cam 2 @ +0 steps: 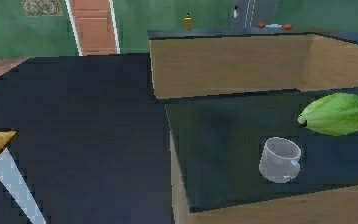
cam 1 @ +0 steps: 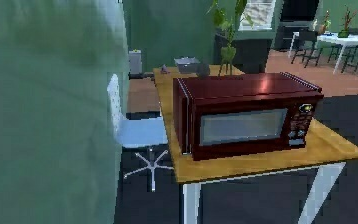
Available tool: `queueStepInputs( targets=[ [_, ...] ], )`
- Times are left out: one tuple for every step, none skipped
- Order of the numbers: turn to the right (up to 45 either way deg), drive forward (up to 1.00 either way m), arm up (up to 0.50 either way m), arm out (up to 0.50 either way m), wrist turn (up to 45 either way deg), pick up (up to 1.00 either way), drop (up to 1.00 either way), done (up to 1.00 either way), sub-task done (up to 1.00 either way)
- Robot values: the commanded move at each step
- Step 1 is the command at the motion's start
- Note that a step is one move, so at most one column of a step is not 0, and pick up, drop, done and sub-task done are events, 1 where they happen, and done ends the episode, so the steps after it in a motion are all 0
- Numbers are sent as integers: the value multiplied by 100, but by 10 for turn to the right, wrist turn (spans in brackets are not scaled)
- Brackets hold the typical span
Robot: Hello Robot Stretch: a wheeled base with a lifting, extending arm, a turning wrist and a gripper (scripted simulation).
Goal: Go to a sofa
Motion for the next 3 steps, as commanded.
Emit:
queueStepInputs(
  targets=[
    [60, 0, 0, 0, 0, 0, 0, 0, 0],
    [0, 30, 0, 0, 0, 0, 0, 0, 0],
    [450, 0, 0, 0, 0, 0, 0, 0, 0]
  ],
)
